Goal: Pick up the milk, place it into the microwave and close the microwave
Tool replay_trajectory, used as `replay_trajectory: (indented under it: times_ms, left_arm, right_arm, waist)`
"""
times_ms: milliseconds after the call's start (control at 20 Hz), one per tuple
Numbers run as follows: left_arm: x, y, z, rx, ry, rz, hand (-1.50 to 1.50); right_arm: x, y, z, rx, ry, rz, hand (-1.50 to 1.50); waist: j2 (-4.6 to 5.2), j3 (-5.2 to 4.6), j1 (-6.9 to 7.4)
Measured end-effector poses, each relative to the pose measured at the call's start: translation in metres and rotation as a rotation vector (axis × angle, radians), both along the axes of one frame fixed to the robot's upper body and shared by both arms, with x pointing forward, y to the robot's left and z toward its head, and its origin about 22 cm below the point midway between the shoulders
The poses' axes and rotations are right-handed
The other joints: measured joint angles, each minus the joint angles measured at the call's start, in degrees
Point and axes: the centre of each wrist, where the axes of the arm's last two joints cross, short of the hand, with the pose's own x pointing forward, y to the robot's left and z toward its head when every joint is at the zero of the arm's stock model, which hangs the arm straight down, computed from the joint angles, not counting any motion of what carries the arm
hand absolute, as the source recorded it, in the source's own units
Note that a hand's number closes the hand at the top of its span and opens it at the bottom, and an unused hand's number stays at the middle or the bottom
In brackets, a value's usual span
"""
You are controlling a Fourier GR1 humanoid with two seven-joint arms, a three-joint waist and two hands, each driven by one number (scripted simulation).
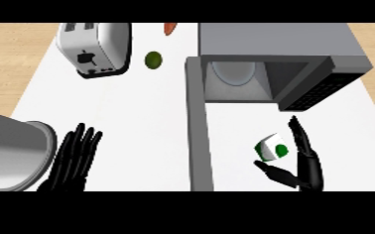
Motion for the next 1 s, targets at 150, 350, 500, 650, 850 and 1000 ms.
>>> replay_trajectory:
  times_ms: [150, 350, 500, 650, 850, 1000]
  left_arm:
    - [0.001, 0.009, 0.000, 0.006, -0.002, 0.007, -1.50]
    - [0.001, 0.018, -0.007, 0.002, 0.004, -0.001, -1.50]
    - [-0.001, 0.029, -0.008, 0.003, 0.002, 0.004, -1.50]
    - [-0.002, 0.033, -0.006, 0.006, 0.001, 0.002, -1.50]
    - [0.002, 0.044, -0.008, 0.009, -0.007, 0.004, -1.50]
    - [-0.001, 0.048, -0.009, 0.007, -0.004, 0.005, -1.50]
  right_arm:
    - [0.006, -0.002, -0.009, 0.009, -0.005, -0.013, 1.50]
    - [0.021, -0.011, -0.016, -0.004, -0.012, -0.054, 1.50]
    - [0.026, -0.012, -0.020, -0.035, 0.008, -0.071, 1.50]
    - [0.030, -0.013, -0.021, -0.063, 0.034, -0.068, 1.50]
    - [0.044, -0.014, -0.017, -0.089, 0.050, -0.085, 1.50]
    - [0.055, -0.015, -0.011, -0.144, 0.054, -0.070, 1.50]
  waist:
    - [0.00, -0.01, 0.00]
    - [-0.07, -0.14, 0.19]
    - [-0.18, -0.27, 0.25]
    - [-0.27, -0.36, 0.23]
    - [-0.17, -0.27, 0.24]
    - [-0.12, -0.18, 0.24]
